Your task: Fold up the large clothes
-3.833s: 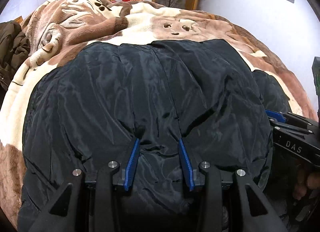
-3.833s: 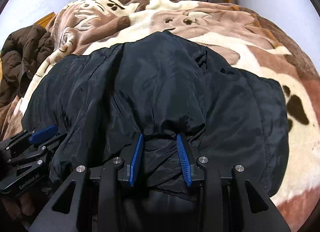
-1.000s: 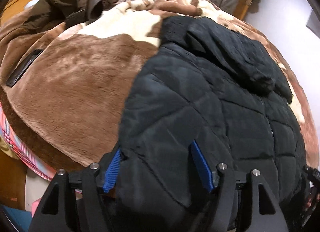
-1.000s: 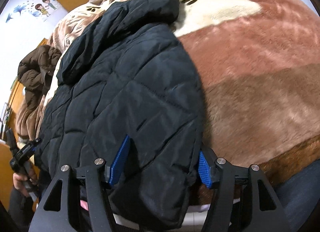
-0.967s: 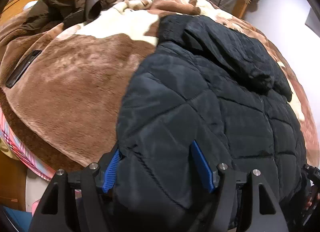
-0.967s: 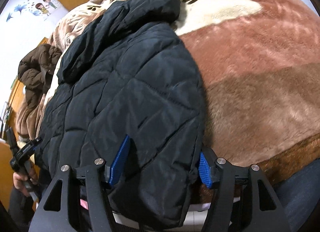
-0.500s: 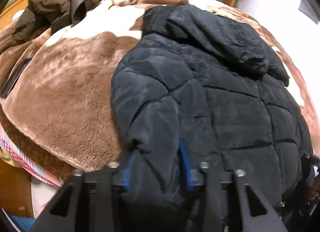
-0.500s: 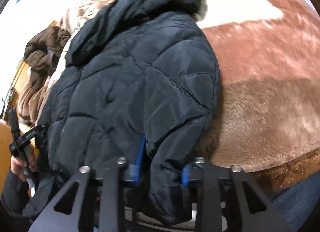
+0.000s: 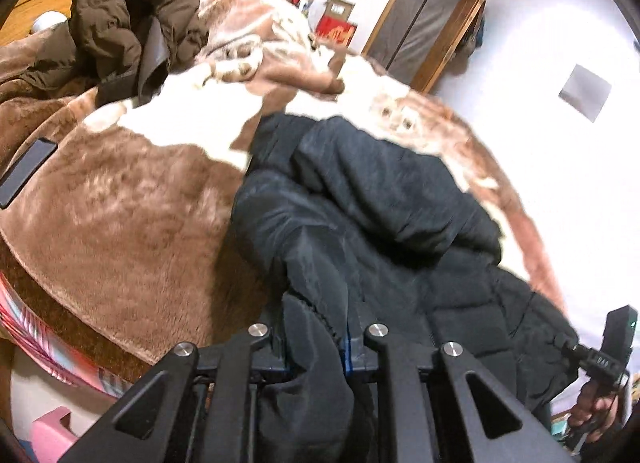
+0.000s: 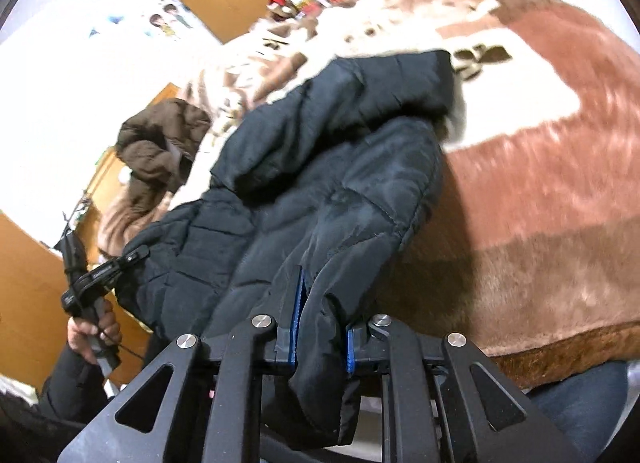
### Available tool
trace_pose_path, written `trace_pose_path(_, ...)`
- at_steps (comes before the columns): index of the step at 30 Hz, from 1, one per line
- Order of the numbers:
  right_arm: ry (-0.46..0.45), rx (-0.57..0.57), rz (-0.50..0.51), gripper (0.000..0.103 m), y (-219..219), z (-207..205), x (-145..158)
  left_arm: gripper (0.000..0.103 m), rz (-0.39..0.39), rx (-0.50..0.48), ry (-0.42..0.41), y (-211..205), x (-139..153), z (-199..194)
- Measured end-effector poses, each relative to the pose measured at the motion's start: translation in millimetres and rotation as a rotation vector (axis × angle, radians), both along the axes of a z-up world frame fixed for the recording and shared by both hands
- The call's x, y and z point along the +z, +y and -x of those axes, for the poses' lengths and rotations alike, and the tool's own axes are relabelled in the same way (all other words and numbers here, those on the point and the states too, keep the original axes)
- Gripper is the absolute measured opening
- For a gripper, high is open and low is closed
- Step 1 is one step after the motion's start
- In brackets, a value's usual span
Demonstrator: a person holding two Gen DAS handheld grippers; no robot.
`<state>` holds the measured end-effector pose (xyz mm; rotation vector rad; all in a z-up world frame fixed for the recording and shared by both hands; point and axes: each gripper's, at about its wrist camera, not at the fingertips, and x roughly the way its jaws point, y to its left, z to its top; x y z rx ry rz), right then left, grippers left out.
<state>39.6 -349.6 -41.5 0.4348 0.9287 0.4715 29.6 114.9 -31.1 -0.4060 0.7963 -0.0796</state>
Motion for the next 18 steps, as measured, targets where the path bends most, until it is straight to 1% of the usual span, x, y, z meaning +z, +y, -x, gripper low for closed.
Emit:
trace_pose_path(4,-0.036,-0.003,-0.029,0.017,-2.8,7.5,16.1,0.017,0.030,0.006,-0.048,4.6,19.9,6.4)
trace_pose_path(8,-0.050,-0.035,-0.057,0.017,-12.7,7.2,20.7,0.017,0.035,-0.006,-0.071,4.1,29.4,9.4)
trace_pose_path(10,-0.053,-0.043,-0.060,0.017,-15.9,-3.5,23.4,0.017,0.019,-0.011,-0.069,2.9,29.7,3.6)
trace_pose_path(13,-0.079,-0.046,-0.055,0.017,-11.8,-21.7,33.1,0.017,0.029,-0.008,-0.071,3.8,31.4,-8.4)
trace_pose_path(18,-0.135,-0.043,0.016,0.017,6.3,-57.1,53.9,0.017,-0.003,-0.029,-0.096,-3.0,46.0,-35.5)
